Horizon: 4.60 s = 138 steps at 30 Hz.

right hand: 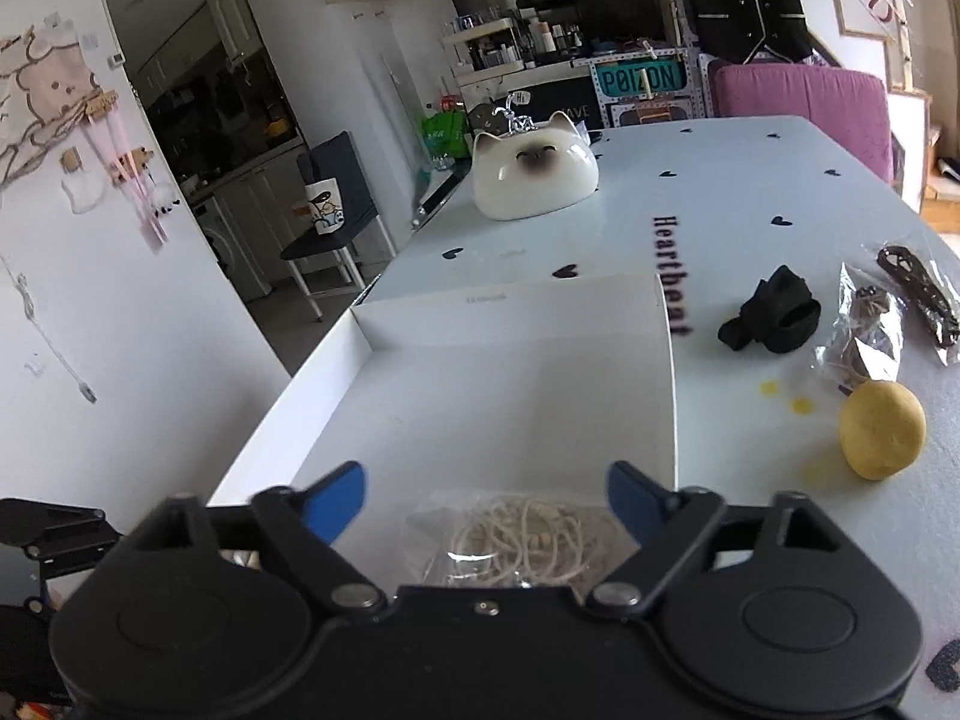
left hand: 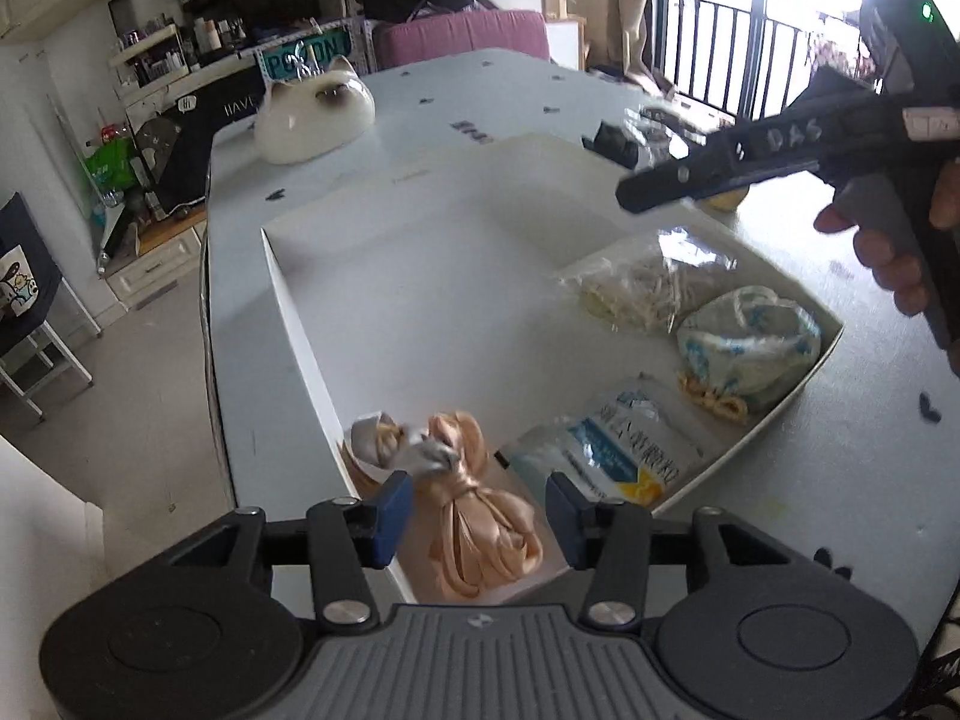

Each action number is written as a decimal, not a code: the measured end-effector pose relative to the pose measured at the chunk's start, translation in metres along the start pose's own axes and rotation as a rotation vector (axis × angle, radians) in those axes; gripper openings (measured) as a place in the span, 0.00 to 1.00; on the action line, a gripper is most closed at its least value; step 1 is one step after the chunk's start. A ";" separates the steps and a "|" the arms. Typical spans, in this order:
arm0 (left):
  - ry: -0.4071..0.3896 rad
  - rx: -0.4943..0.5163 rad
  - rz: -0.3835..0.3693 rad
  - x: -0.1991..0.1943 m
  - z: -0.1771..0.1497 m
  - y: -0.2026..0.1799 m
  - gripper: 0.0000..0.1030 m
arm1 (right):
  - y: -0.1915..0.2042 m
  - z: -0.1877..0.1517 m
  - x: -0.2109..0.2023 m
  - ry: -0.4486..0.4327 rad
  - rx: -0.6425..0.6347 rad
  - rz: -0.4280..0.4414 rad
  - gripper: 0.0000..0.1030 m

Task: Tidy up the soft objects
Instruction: 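Lower the tan knotted bag into the tray with left tool while right tool presses the cord bag, then move left tool to the black fabric item while right tool moves to the yellow ball, then grasp the black fabric item with left tool while right tool grasps the yellow ball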

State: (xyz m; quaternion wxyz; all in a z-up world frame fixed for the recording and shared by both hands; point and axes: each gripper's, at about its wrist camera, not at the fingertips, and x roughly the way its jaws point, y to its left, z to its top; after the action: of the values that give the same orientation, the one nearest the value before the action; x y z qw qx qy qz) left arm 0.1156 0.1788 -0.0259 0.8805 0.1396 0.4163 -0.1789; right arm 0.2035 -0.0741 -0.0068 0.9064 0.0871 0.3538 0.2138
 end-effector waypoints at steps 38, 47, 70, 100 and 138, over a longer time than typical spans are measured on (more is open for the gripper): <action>-0.024 -0.106 0.021 -0.009 0.011 -0.007 0.23 | 0.007 -0.008 0.001 0.156 -0.089 -0.015 0.43; -0.042 -0.110 0.003 -0.010 0.016 -0.013 0.23 | 0.015 -0.019 0.033 0.164 -0.149 -0.107 0.44; -0.119 -0.224 0.004 -0.026 0.030 -0.015 0.74 | 0.012 -0.013 -0.058 0.011 -0.154 -0.077 0.86; -0.223 -0.387 0.114 -0.059 0.032 -0.048 1.00 | -0.011 -0.027 -0.121 -0.125 -0.178 -0.117 1.00; -0.307 -0.290 -0.013 0.017 0.161 -0.139 1.00 | -0.144 -0.011 -0.127 -0.166 -0.045 -0.279 1.00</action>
State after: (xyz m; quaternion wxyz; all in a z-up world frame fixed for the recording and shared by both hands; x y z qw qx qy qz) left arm 0.1756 -0.0128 0.0457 0.9433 -0.0199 0.2995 -0.1419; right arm 0.1593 -0.2597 0.0175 0.9551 0.0343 0.2816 0.0856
